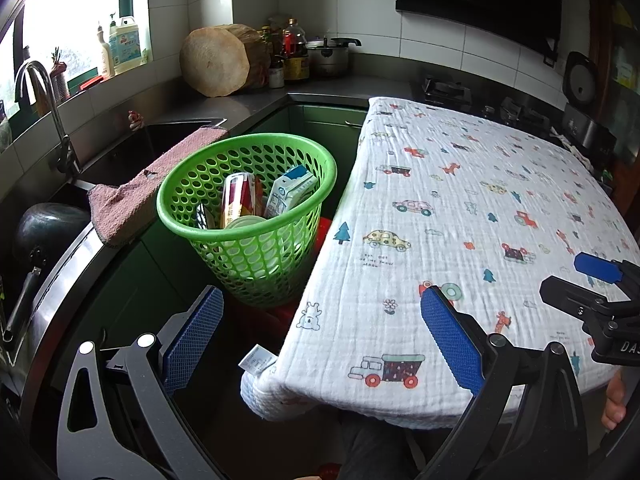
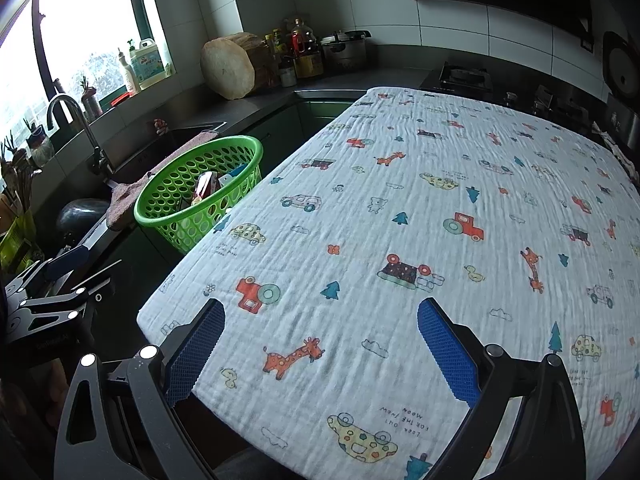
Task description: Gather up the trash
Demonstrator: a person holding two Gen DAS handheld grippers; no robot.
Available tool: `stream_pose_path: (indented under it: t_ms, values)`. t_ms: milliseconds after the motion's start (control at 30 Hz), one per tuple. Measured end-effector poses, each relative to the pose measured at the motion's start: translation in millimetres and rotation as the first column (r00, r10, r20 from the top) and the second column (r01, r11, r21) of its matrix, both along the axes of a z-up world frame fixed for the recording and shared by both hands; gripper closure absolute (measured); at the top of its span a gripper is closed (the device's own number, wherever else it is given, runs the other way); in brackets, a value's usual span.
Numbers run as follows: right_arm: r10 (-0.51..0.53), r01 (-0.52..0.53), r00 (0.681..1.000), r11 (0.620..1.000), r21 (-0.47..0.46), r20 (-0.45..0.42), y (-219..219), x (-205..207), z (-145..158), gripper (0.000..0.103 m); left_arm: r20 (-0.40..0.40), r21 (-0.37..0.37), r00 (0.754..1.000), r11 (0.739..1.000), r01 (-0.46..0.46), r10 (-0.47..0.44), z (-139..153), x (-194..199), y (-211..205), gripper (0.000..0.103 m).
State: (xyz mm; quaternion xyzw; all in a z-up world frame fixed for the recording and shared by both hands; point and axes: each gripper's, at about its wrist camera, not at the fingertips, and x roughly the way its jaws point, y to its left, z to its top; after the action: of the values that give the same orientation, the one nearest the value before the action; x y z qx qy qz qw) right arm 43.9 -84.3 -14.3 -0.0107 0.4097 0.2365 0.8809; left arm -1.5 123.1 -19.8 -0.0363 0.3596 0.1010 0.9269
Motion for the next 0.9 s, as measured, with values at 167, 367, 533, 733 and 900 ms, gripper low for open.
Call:
stream_pose_path:
  t_ms: [167, 367, 533, 733, 900]
  values:
    - [0.0, 0.0, 1.0, 1.0, -0.001, -0.003, -0.1, -0.7, -0.5, 0.009, -0.004, 0.0, 1.0, 1.0, 0.0, 0.0, -1.0, -0.8, -0.2, 0.005]
    - [-0.002, 0.002, 1.0, 1.0, -0.001, -0.003, -0.3, -0.9, -1.0, 0.009, -0.006, 0.003, 1.0, 1.0, 0.004, -0.004, -1.4, -0.8, -1.9, 0.005]
    - [-0.003, 0.003, 1.0, 1.0, -0.003, -0.006, 0.7, -2.1, -1.5, 0.009, -0.005, 0.002, 1.0, 1.0, 0.004, -0.004, -1.7, -0.1, -2.6, 0.005]
    - [-0.002, 0.002, 1.0, 1.0, -0.003, -0.006, 0.5, -1.8, -1.5, 0.009, -0.005, 0.0, 1.0, 1.0, 0.005, -0.005, -1.6, -0.3, -3.1, 0.005]
    - [-0.002, 0.002, 1.0, 1.0, -0.003, -0.004, 0.5, -1.8, -1.8, 0.009, 0.004, -0.001, 1.0, 1.0, -0.001, 0.001, -1.3, -1.2, -2.7, 0.005]
